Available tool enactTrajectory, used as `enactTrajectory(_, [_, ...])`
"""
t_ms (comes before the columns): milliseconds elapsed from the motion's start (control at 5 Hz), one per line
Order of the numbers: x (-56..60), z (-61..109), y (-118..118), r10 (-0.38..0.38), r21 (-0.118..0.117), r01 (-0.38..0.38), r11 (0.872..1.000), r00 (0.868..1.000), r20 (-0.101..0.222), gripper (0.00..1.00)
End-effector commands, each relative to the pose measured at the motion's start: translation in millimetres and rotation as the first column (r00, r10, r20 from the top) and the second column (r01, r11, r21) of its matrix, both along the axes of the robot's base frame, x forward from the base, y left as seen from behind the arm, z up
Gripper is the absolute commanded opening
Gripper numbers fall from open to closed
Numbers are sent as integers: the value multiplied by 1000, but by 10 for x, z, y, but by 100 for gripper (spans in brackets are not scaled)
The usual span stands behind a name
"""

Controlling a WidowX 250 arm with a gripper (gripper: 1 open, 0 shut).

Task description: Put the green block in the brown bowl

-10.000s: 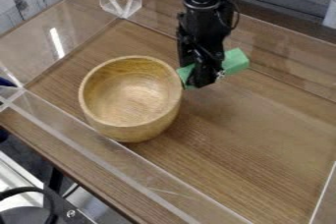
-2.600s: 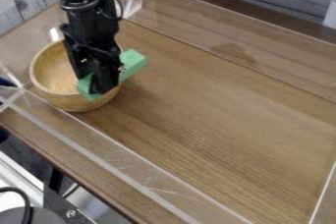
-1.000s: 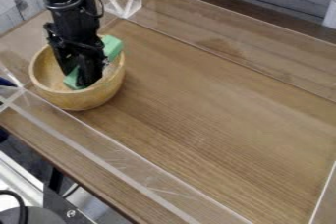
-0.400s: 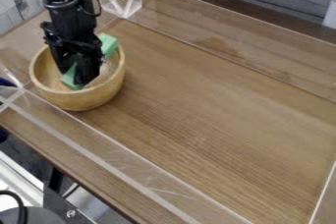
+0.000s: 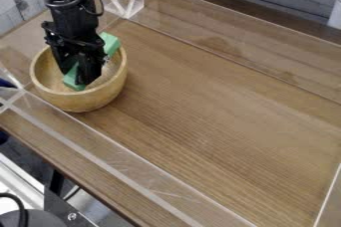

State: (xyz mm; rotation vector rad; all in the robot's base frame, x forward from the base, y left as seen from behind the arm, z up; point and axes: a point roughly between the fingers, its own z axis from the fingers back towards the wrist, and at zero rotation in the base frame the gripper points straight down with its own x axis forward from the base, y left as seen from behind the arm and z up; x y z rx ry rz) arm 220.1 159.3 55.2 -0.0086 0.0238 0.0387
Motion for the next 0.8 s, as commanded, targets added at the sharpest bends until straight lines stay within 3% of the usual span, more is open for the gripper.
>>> enactTrajectory(0, [115, 131, 55, -6, 34, 4, 999, 999, 38, 0])
enactTrajectory(600, [160, 136, 29, -1, 34, 0, 999, 1000, 25, 0])
